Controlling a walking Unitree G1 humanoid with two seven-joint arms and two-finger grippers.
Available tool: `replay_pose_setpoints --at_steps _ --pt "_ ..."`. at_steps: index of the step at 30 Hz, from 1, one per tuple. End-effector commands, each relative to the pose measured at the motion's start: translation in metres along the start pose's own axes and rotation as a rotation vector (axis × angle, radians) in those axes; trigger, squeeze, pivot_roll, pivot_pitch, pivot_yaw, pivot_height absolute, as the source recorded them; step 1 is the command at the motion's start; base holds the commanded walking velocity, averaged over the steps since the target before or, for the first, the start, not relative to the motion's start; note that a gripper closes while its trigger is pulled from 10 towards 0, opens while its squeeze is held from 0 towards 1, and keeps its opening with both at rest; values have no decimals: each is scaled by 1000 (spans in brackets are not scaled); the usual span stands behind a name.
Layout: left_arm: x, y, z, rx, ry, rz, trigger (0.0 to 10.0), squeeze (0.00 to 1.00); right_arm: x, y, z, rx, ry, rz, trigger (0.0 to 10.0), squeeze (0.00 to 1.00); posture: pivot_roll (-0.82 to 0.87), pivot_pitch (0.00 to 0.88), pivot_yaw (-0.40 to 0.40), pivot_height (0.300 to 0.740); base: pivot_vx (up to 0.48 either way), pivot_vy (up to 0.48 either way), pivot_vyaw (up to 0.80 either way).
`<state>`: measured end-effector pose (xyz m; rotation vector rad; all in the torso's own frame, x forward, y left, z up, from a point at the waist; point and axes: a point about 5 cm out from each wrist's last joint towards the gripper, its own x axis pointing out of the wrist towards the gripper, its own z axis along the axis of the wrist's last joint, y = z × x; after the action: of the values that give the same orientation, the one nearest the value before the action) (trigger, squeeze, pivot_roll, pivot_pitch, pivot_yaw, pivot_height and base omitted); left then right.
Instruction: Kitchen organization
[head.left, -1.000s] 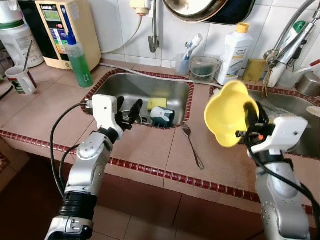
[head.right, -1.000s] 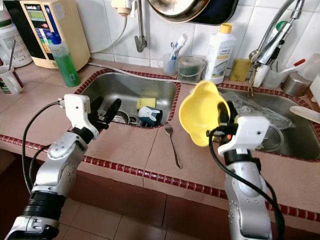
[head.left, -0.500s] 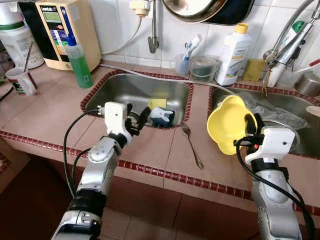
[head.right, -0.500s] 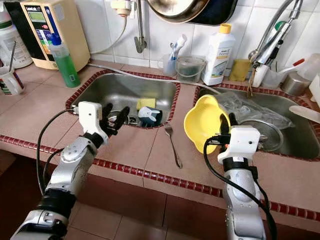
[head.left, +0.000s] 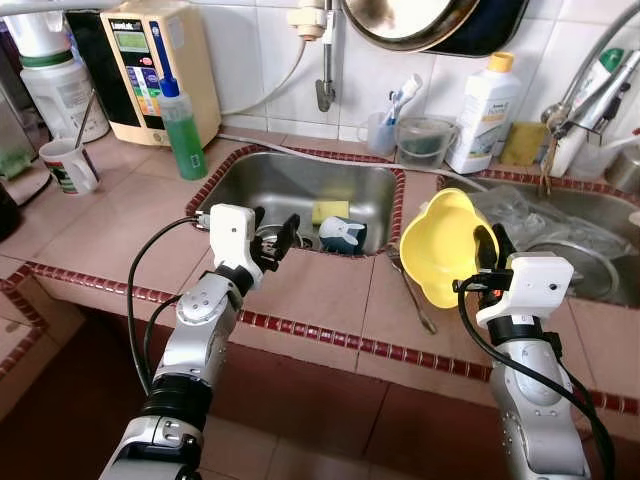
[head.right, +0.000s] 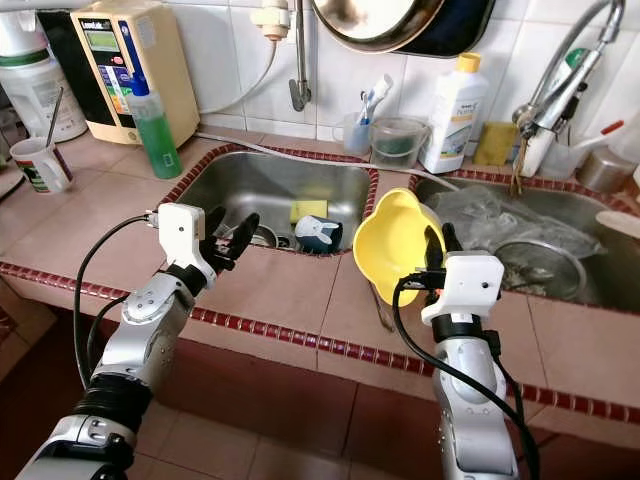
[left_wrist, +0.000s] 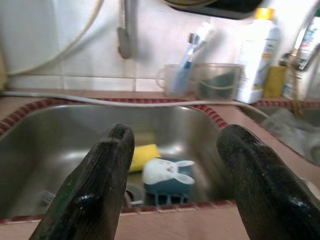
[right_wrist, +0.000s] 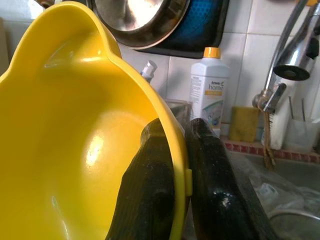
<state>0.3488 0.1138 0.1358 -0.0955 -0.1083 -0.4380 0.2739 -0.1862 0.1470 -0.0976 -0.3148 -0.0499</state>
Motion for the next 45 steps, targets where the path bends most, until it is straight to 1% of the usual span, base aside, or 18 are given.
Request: replay_pose_setpoints --at_steps 1,5,15,20,27,32,45 --pt "2 -1 1 20 2 -13 10000 0 2 -1 2 -1 -15 -2 10000 0 -208 0 67 740 0 330 0" --pt "2 -1 0 20 7 -19 10000 0 1 0 2 -2 -16 -3 10000 0 -209 0 68 740 0 0 0" --pt "2 -1 0 24 12 -27 10000 0 -1 1 2 -1 -13 0 10000 0 -213 0 73 740 0 380 0" --pt "2 -2 0 55 19 -31 10000 0 -3 1 1 -2 -8 -2 10000 0 -217 0 74 740 0 0 0" --pt "1 -2 3 40 -3 -62 10000 0 -5 0 0 -5 -3 -2 10000 0 -217 0 73 740 0 0 0" --pt "0 -2 4 56 -18 -76 10000 0 -5 -1 0 -9 0 -1 10000 0 -218 0 70 740 345 0 0" --pt "0 -4 3 50 -14 -85 10000 0 -5 -2 1 -13 0 -1 10000 0 -221 0 66 740 397 0 0"
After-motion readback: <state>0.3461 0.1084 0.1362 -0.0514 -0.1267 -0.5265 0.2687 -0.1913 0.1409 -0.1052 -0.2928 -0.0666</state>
